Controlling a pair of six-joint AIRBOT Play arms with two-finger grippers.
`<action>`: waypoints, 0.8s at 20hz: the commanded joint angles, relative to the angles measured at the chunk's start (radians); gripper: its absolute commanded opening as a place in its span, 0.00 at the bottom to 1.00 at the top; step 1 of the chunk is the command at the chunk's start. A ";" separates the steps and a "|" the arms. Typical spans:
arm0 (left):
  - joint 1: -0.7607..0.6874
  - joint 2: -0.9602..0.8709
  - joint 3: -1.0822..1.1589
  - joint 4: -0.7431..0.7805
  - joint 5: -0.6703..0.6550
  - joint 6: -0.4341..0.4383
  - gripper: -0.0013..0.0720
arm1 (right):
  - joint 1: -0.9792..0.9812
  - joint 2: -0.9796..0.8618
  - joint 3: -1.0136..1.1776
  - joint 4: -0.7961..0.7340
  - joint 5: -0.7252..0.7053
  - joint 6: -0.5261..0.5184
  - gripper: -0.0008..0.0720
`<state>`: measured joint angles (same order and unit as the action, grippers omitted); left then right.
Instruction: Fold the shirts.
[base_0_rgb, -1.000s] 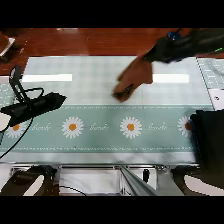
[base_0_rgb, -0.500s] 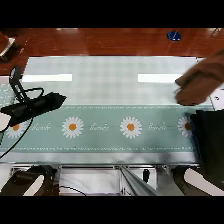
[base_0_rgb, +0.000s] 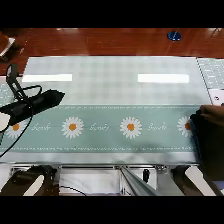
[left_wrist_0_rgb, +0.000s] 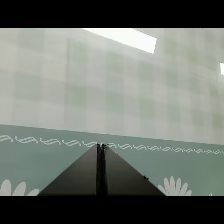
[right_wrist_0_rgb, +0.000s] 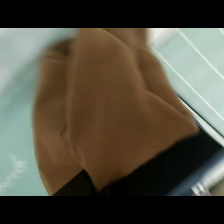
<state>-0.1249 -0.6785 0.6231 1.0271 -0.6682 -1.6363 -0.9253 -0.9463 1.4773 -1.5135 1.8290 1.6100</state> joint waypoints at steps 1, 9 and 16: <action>0.000 -0.003 -0.001 0.000 0.011 0.000 0.05 | -0.117 0.146 -0.298 -0.241 0.027 0.024 0.04; 0.000 -0.105 -0.002 -0.010 0.061 0.000 0.05 | -0.125 0.193 -0.548 -0.299 -0.081 0.100 0.58; 0.008 -0.256 0.348 -0.037 0.069 0.148 0.05 | -0.027 -0.086 -0.058 0.342 -0.335 0.050 0.04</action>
<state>-0.1196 -0.8814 0.8009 0.9951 -0.5781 -1.5650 -1.0157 -0.9173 1.2194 -1.5288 1.6302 1.6844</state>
